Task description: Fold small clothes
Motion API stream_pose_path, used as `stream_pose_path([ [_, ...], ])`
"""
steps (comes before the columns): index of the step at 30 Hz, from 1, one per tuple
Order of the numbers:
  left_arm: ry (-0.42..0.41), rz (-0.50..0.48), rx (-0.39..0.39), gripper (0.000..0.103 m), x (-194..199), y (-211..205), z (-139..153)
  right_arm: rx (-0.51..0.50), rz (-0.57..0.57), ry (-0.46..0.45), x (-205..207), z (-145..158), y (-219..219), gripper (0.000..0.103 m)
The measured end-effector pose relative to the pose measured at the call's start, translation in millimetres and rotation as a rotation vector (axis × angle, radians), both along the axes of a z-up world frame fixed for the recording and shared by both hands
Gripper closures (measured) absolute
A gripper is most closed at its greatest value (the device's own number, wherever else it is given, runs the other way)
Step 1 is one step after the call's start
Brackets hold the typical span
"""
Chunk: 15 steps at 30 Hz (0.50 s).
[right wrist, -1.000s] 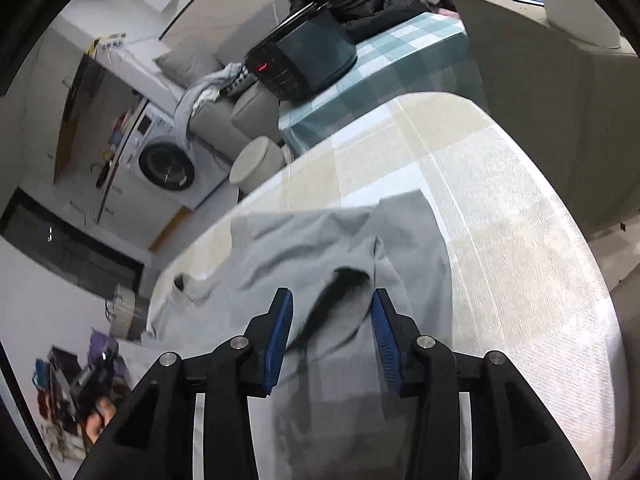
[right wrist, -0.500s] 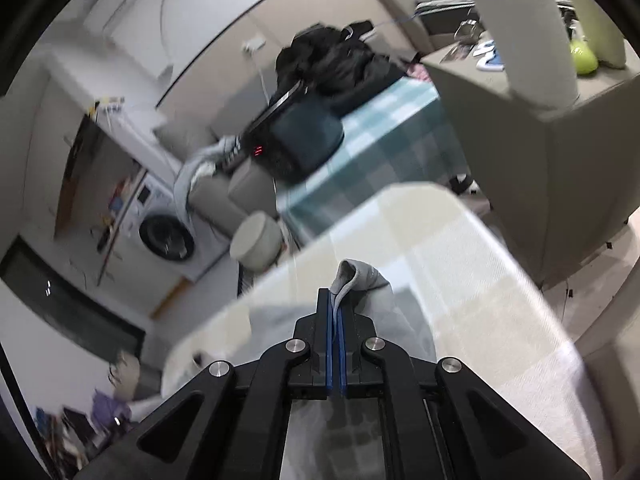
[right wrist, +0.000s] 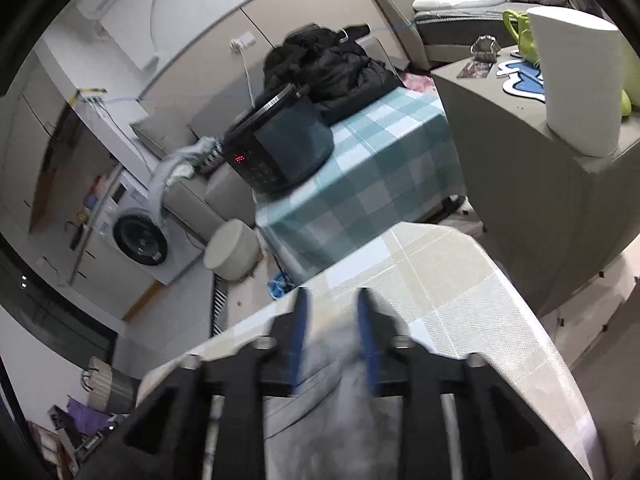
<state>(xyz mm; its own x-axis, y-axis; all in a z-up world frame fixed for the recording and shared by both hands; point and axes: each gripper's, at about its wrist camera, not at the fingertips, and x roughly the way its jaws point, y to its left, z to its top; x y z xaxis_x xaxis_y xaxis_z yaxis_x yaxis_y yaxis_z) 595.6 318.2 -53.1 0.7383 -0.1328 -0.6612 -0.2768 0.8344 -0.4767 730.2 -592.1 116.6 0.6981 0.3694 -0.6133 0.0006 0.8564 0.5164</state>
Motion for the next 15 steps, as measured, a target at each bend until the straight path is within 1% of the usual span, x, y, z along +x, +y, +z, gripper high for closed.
stream_pose_path([
  [2, -0.015, 0.038, 0.024, 0.044, -8, 4, 5, -0.006, 0.016, -0.019, -8, 4, -4, 0.065],
  [3, -0.029, 0.062, 0.025, 0.039, -15, 7, 9, -0.012, 0.026, -0.014, -13, 4, -4, 0.065],
  [5, -0.044, 0.07, 0.01, 0.039, -22, 14, 13, 0.01, 0.062, 0.017, -19, -2, -2, 0.065],
  [7, -0.042, 0.081, 0.009, 0.039, -32, 15, 18, 0.056, 0.155, 0.076, -23, -15, 12, 0.065],
  [10, -0.057, 0.055, 0.015, 0.039, -51, 4, 25, 0.085, 0.271, 0.148, -27, -33, 43, 0.065],
  [12, -0.065, -0.002, 0.021, 0.038, -59, -12, 27, 0.103, 0.331, 0.198, -26, -47, 66, 0.064],
  [13, -0.054, -0.042, 0.032, 0.038, -59, -24, 27, 0.121, 0.36, 0.224, -24, -55, 78, 0.064],
  [15, -0.007, -0.138, 0.051, 0.039, -52, -51, 24, 0.145, 0.386, 0.268, -18, -67, 96, 0.062],
])
